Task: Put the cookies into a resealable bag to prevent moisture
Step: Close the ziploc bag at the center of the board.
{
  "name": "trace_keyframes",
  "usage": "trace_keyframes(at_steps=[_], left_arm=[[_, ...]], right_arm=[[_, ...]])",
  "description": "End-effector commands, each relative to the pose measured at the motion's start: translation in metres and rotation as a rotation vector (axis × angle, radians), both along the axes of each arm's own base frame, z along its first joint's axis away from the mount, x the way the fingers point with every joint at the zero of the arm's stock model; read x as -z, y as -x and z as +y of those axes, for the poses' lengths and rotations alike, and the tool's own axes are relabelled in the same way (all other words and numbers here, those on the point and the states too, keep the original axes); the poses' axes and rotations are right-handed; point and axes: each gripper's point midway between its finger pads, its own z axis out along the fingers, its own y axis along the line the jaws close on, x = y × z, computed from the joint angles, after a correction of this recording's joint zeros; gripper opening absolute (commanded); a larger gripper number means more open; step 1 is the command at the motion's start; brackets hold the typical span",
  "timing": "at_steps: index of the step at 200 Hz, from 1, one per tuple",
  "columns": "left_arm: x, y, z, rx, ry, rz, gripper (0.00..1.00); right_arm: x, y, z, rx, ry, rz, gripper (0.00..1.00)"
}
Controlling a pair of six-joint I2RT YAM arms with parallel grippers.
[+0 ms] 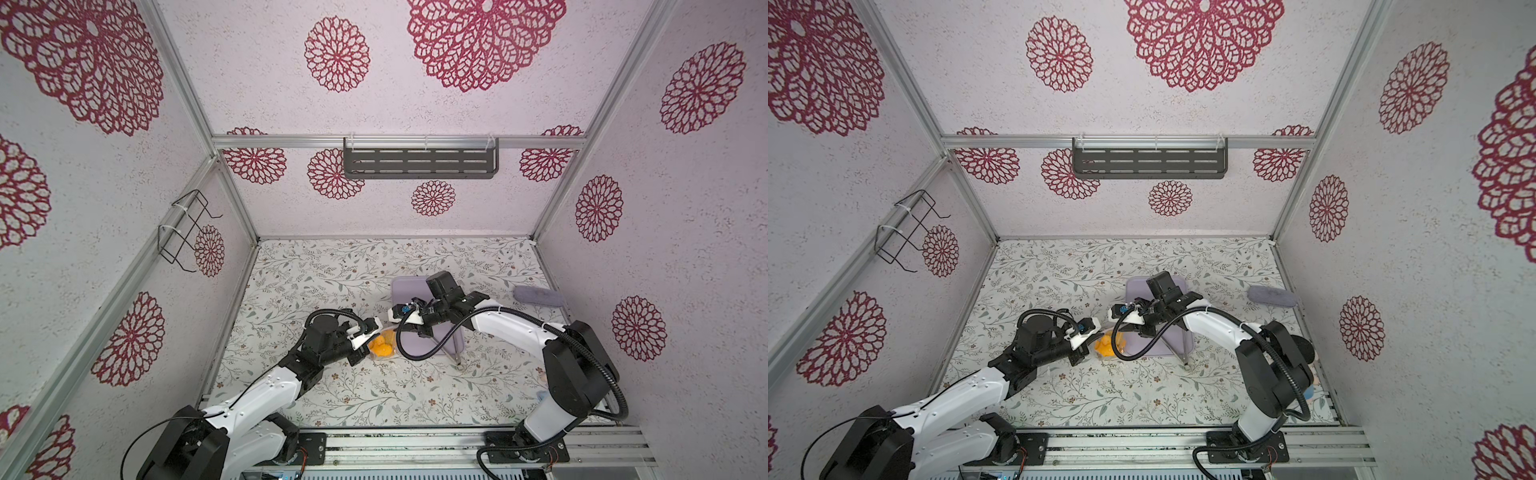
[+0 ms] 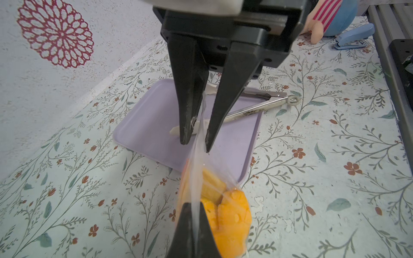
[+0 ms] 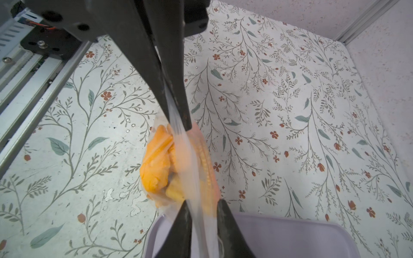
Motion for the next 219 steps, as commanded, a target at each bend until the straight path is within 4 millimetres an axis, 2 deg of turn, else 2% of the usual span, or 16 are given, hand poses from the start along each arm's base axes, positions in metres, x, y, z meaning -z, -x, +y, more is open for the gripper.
trace_keyframes(at_steps=[1,6,18,53,79,93,119,143,150,159,173,188,219], left_arm=[[-0.013,-0.002,0.001,0.005,0.026,-0.046,0.0],[-0.013,-0.001,0.001,0.005,0.025,-0.045,0.0],[-0.012,-0.002,0.004,-0.005,0.02,-0.041,0.0],[-0.014,0.007,0.009,-0.011,0.036,-0.017,0.4],[-0.019,0.015,0.013,-0.012,0.058,-0.008,0.45],[-0.021,0.017,0.014,-0.018,0.064,-0.01,0.51],[-0.013,0.015,0.022,-0.05,-0.014,0.024,0.54],[-0.005,0.011,0.03,-0.087,-0.077,0.026,0.52],[-0.005,0.008,0.031,-0.093,-0.076,0.016,0.48],[-0.005,0.007,0.031,-0.096,-0.082,0.008,0.34],[-0.007,0.003,0.034,-0.109,-0.094,0.004,0.0],[-0.013,0.0,0.038,-0.134,-0.089,-0.024,0.0],[-0.039,-0.014,0.058,-0.227,-0.048,-0.113,0.0]], right_arm=[[-0.023,-0.002,-0.006,0.008,-0.029,-0.045,0.08],[-0.023,-0.001,-0.007,0.005,-0.027,-0.042,0.0],[-0.023,-0.001,-0.007,0.001,-0.021,-0.031,0.0],[-0.024,-0.008,-0.009,0.029,-0.015,-0.032,0.0],[-0.026,-0.012,-0.01,0.038,-0.009,-0.027,0.0],[-0.028,-0.013,-0.009,0.038,-0.015,-0.031,0.0],[-0.029,-0.012,-0.008,0.034,-0.029,-0.033,0.0],[-0.03,-0.013,-0.004,0.028,-0.049,-0.024,0.0],[-0.032,-0.014,-0.003,0.026,-0.055,-0.019,0.0],[-0.034,-0.016,0.001,0.022,-0.062,-0.014,0.0],[-0.036,-0.018,0.004,0.019,-0.067,-0.017,0.0],[-0.039,-0.022,0.008,0.012,-0.079,-0.029,0.0],[-0.047,-0.031,0.021,0.0,-0.095,-0.039,0.0]])
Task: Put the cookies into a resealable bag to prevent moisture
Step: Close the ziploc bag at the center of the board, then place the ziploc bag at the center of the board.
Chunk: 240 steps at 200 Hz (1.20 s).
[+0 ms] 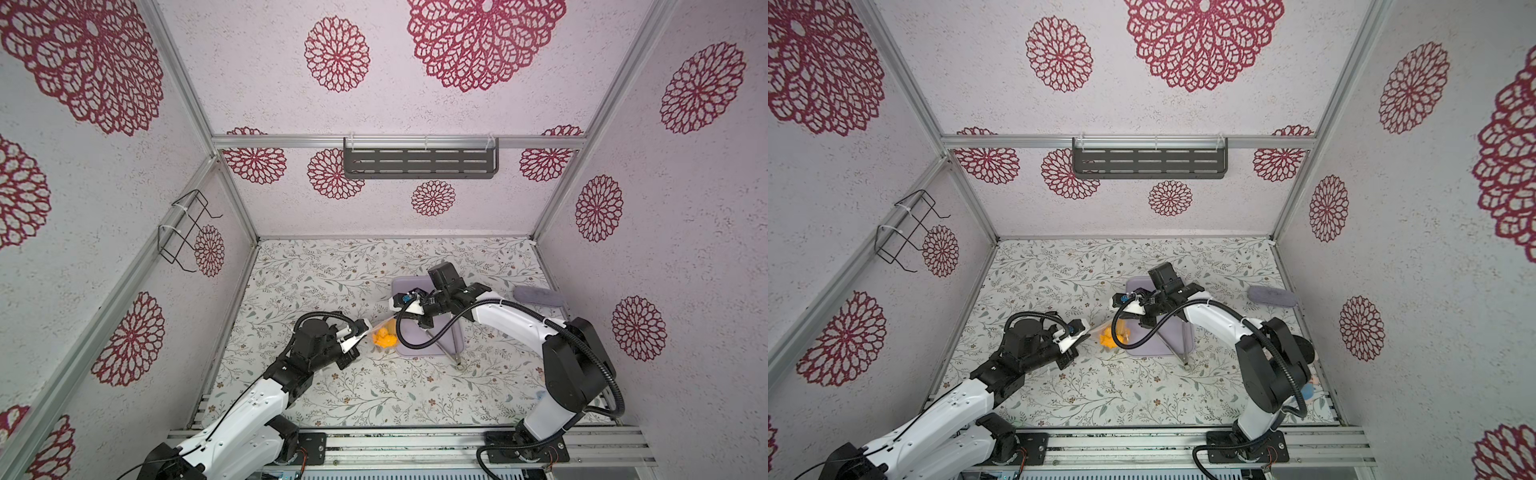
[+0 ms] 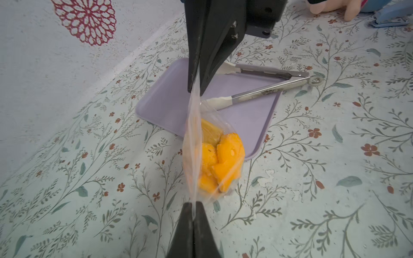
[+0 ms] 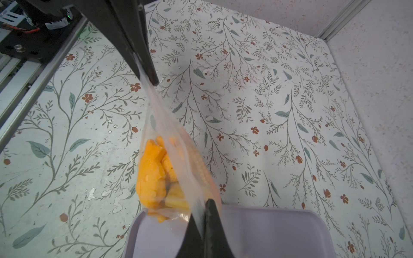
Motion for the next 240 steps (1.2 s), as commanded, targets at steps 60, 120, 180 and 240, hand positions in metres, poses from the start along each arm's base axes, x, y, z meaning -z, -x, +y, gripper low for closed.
trace_keyframes(at_steps=[60,120,180,240], left_arm=[[-0.026,-0.042,0.04,-0.174,0.013,-0.069,0.0],[-0.017,-0.104,0.064,-0.315,0.009,0.029,0.11],[-0.075,-0.115,0.081,-0.371,0.185,-0.052,0.65],[-0.105,-0.084,0.159,-0.809,0.412,-0.129,0.88]], right_arm=[[-0.027,-0.04,0.04,-0.002,-0.104,-0.026,0.05],[-0.021,-0.108,0.059,0.201,-0.086,-0.025,0.44],[-0.107,-0.128,0.001,0.497,-0.222,-0.077,0.66],[-0.111,-0.092,-0.163,1.052,-0.25,-0.155,0.98]])
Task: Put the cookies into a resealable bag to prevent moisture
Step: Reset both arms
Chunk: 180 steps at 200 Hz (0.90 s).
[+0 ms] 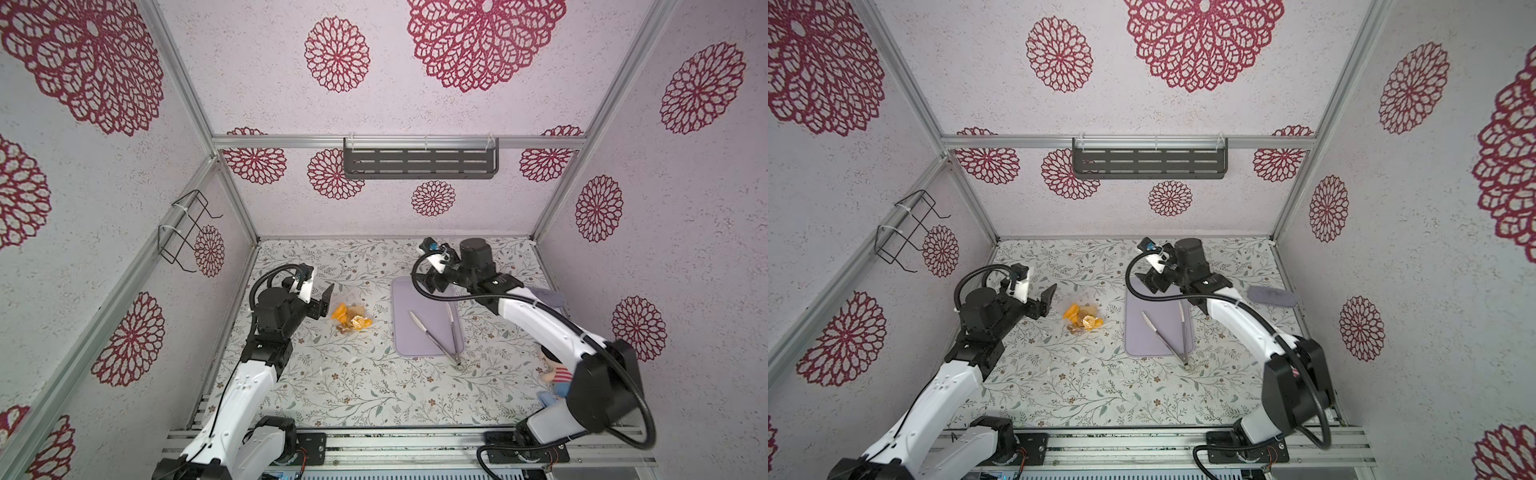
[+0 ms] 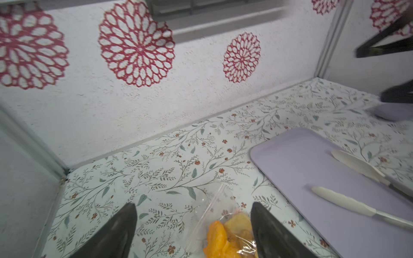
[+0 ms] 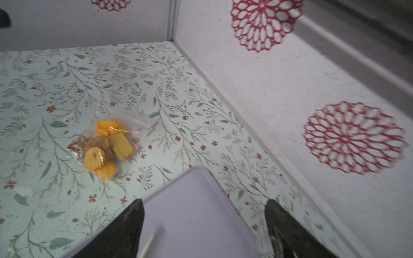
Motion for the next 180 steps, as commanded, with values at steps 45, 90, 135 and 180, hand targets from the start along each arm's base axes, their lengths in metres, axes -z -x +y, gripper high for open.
trace_keyframes(at_steps=[45,90,135,180], left_arm=[[0.044,0.043,0.099,-0.573,0.157,0.017,1.0],[0.089,0.032,0.118,-0.613,0.128,0.094,0.97],[0.115,-0.004,0.116,-0.497,0.184,0.097,0.98],[0.113,-0.037,0.095,-0.328,0.132,0.079,0.97]], right_arm=[[0.055,0.033,-0.199,0.704,-0.183,0.032,0.99],[0.115,0.044,-0.25,0.886,-0.362,0.011,0.99],[0.121,0.026,-0.249,0.831,-0.385,-0.131,0.99],[0.15,0.024,-0.248,0.808,-0.394,-0.154,0.99]])
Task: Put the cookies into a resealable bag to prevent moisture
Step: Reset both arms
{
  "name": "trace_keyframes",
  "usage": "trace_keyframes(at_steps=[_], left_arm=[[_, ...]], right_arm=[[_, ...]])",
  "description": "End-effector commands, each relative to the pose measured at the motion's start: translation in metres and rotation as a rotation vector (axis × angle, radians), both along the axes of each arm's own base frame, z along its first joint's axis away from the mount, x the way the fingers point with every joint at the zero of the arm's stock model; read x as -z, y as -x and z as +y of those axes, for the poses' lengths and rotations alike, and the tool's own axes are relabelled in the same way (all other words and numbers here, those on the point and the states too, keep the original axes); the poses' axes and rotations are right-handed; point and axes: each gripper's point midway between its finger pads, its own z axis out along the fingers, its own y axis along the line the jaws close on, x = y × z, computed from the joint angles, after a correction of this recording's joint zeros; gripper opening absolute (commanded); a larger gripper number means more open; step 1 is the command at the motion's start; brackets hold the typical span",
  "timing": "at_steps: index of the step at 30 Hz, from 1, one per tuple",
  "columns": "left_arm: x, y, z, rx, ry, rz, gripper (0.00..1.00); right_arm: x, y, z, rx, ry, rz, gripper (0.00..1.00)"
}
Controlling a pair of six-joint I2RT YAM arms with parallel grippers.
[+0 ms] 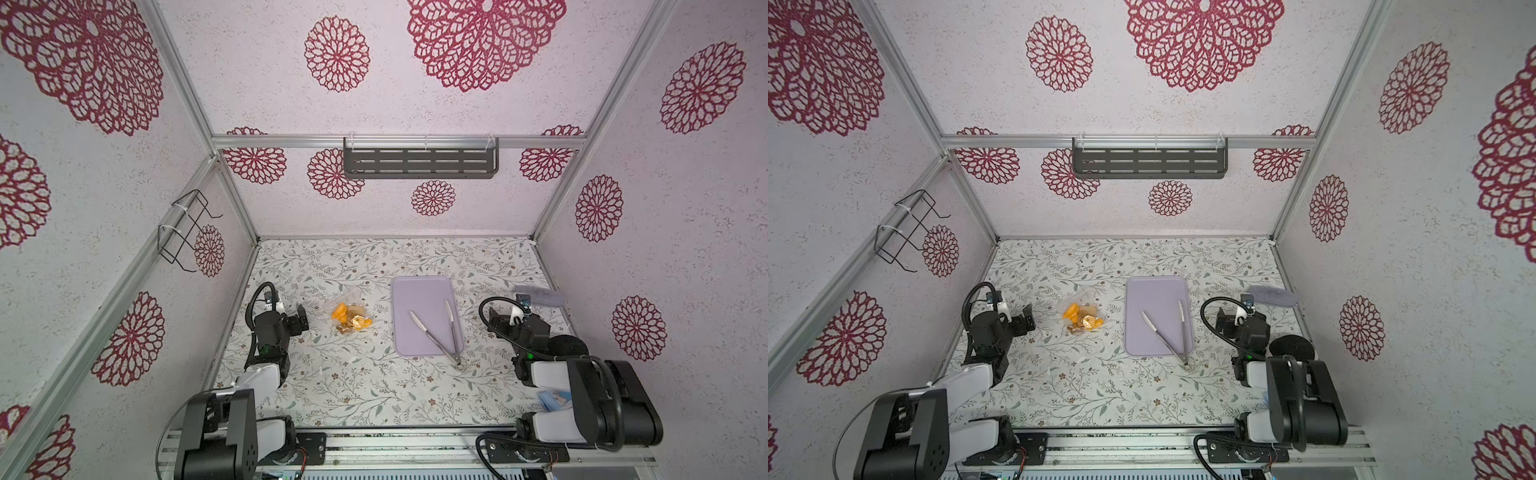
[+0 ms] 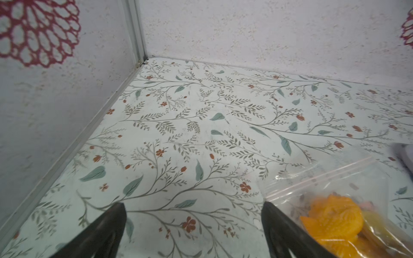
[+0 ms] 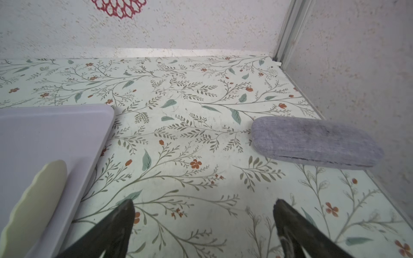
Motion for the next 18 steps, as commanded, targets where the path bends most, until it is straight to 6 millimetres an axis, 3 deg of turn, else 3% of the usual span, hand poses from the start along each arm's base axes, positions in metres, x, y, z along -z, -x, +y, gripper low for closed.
trace_keyframes(at_steps=[1,5,10,13,18], left_arm=[[-0.038,-0.027,-0.016,0.133,-0.033,-0.129,0.97],[-0.026,-0.035,-0.016,0.162,-0.073,-0.168,0.97],[-0.015,-0.036,0.01,0.086,0.013,-0.167,0.97],[-0.013,-0.046,0.015,0.074,0.028,-0.148,0.97],[-0.013,-0.045,0.017,0.055,0.026,-0.151,0.97]], right_arm=[[-0.037,-0.004,0.001,-0.012,0.006,-0.201,0.99],[-0.025,-0.021,-0.008,0.042,0.002,-0.107,0.99],[-0.026,-0.018,-0.004,0.036,0.021,-0.12,0.99],[-0.026,-0.02,-0.004,0.033,0.017,-0.119,0.99],[-0.026,-0.019,-0.004,0.037,0.019,-0.118,0.99]])
